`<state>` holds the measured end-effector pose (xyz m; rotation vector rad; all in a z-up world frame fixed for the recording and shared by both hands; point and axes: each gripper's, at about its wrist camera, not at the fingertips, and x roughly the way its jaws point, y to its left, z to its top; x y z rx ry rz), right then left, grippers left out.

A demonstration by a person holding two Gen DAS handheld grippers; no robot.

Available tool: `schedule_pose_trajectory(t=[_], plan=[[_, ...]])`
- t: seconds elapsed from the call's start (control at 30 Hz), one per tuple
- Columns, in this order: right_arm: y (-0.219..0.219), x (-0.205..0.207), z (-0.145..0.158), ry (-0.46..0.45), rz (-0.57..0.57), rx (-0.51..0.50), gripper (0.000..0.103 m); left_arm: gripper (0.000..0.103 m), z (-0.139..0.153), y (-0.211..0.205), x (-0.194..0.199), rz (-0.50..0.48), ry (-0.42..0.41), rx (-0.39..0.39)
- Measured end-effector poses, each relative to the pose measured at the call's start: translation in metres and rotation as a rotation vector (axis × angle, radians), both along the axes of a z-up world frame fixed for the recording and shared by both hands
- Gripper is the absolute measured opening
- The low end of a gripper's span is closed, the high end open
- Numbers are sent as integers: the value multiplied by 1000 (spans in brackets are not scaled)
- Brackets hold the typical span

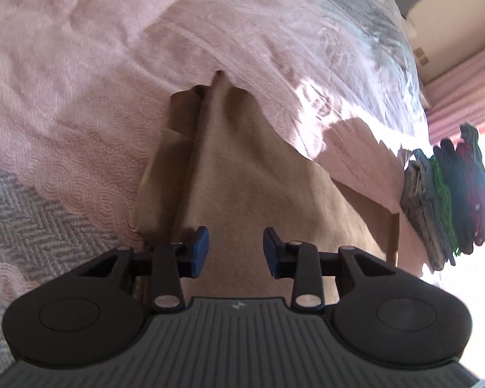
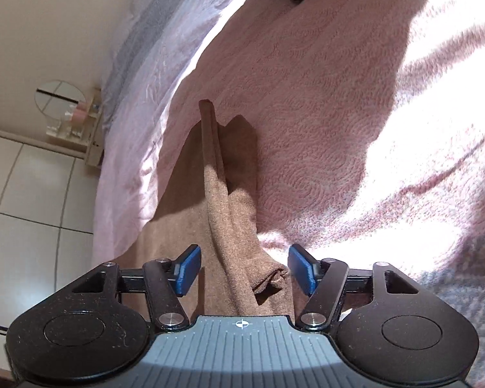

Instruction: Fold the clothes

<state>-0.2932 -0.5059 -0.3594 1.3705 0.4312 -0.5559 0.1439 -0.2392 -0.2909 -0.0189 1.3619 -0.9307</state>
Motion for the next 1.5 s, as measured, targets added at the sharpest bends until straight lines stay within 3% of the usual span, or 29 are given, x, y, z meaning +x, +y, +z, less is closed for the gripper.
schedule_pose_trajectory(t=[0.07, 0.17, 0.2, 0.3, 0.37, 0.47, 0.57, 0.7, 0.8, 0.87, 0.9, 0.93, 1.03, 1.07, 1.13, 1.23, 1.47, 1.5], plan=[[1, -1, -8, -45, -13, 32, 58, 24, -11, 4, 9, 22, 43, -22], [3, -3, -17, -77, -48, 105, 37, 23, -18, 8, 18, 29, 88, -48], [3, -3, -17, -62, -62, 114, 30, 23, -18, 8, 20, 23, 96, -54], [3, 5, -5, 27, -94, 118, 24, 23, -18, 10, 26, 5, 119, -70], [4, 22, 16, 152, -89, 66, 21, 23, -17, 11, 31, -8, 135, -80], [14, 67, 64, 418, -37, -102, 19, 23, -13, 15, 39, -19, 148, -100], [55, 137, 117, 668, 94, -414, 19, 24, -7, 28, 56, -6, 157, -115], [139, 224, 152, 725, 291, -727, 19, 24, 1, 45, 78, 10, 169, -135], [208, 281, 138, 742, 471, -864, 19, 24, 7, 58, 94, 23, 178, -150], [234, 302, 112, 787, 562, -895, 19, 24, 10, 65, 103, 31, 186, -159], [245, 308, 98, 811, 603, -907, 22, 25, 10, 67, 104, 34, 193, -162], [256, 315, 84, 836, 644, -918, 35, 25, 9, 70, 105, 38, 200, -165], [279, 325, 58, 881, 730, -964, 43, 27, 8, 76, 109, 48, 220, -173], [280, 322, 62, 866, 738, -966, 47, 27, 8, 77, 108, 47, 228, -177], [278, 306, 76, 799, 731, -940, 80, 27, 9, 76, 103, 35, 248, -188], [271, 281, 101, 702, 696, -886, 82, 31, 9, 67, 88, 16, 301, -221], [200, 225, 89, 584, 416, -568, 82, 36, -8, 23, 47, -46, 383, -220], [189, 217, 88, 566, 376, -523, 78, 37, -13, 17, 44, -44, 384, -211]])
